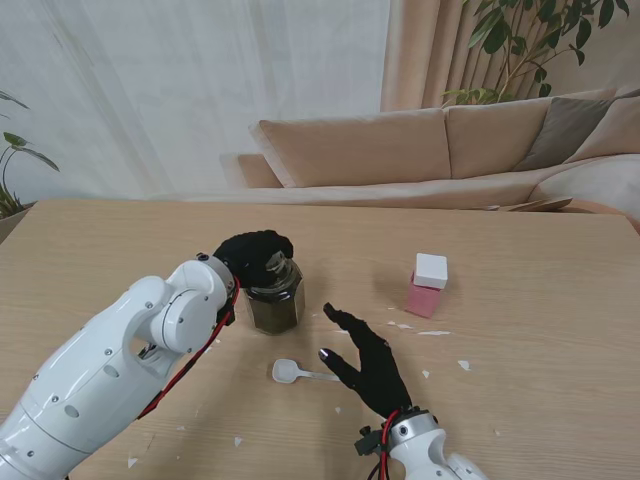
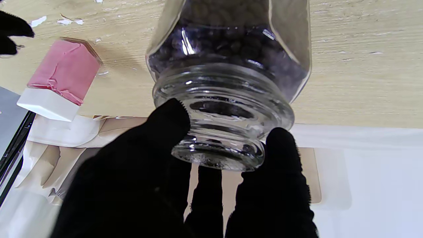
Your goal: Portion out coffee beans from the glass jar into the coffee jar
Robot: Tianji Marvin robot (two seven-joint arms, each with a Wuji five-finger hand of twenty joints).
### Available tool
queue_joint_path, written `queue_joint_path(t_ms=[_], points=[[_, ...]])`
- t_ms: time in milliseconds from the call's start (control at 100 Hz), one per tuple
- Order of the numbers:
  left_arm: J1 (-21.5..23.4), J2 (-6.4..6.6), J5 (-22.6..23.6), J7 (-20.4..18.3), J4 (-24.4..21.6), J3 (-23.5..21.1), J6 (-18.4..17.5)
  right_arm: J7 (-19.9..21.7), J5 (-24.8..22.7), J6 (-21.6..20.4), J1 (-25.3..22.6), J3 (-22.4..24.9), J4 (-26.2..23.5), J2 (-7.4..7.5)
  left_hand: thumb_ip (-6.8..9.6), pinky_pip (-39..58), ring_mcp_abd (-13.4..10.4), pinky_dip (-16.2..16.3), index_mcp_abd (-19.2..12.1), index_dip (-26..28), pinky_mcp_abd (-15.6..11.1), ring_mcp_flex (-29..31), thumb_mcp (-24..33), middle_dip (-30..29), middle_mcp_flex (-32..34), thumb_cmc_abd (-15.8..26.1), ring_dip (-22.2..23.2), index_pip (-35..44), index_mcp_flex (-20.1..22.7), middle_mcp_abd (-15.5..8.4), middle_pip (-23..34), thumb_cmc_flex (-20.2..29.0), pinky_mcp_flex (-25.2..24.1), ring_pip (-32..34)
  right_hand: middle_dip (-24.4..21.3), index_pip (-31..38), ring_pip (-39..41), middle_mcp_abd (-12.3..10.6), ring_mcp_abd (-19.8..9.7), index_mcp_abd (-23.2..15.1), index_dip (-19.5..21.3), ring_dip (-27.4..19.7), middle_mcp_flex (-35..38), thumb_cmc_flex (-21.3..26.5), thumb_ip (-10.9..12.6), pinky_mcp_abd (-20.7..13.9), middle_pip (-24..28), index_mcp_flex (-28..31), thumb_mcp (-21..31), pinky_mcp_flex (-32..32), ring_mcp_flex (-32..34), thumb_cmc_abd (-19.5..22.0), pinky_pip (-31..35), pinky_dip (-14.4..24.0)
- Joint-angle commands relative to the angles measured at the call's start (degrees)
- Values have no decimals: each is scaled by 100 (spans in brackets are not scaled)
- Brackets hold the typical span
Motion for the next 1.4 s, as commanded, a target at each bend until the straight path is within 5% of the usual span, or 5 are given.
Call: queue_joint_path(t_ms=[0,140,460,650,1390], points=[[51,-31,-11,-100,-14,11,26,67,15,0,-40,-10,-29,-27,-42,185,-389,148,262,211,-160,409,658,277,228,-37,493,548,16,87,608,799,125,650,25,107,-31,-187,-296,-110,97,-6,8,61,114,-26,57,72,-104,-28,15,-46,-27,54],[63,-45,-60,-33,-43,1,14,70,13,3,-38,-13,-27,-26,-233,342,-281,-285,237,272,-19,653,853,272,372,-204,751,653,142,93,635,1104,317,453,25,118,-30,-188,-295,-109,104,-7,9,58,113,-24,58,75,-109,-28,17,-44,-26,56],[8,-48,-86,-94,-205,-9,71,64,20,-5,-46,-4,-31,-28,-410,559,-170,-397,253,268,43,902,890,265,520,-330,950,689,290,154,673,1406,488,414,24,134,-32,-192,-302,-110,117,-9,5,66,114,-27,57,81,-112,-31,13,-37,-28,57],[-37,-47,-72,-132,-272,0,100,68,29,-8,-50,0,-33,-28,-433,745,-130,-375,292,256,-7,1125,801,269,558,-397,1387,690,346,214,689,1503,531,378,24,135,-31,-190,-302,-109,120,-10,5,70,113,-28,57,80,-115,-30,15,-44,-29,56],[-58,-44,-126,-208,-408,-277,143,68,35,-6,-56,-4,-33,-28,-463,884,-131,-250,323,207,-5,1272,755,243,611,-391,1712,628,439,273,656,1597,547,357,25,138,-31,-186,-298,-103,125,-11,1,73,112,-26,59,86,-120,-28,9,-45,-29,59]])
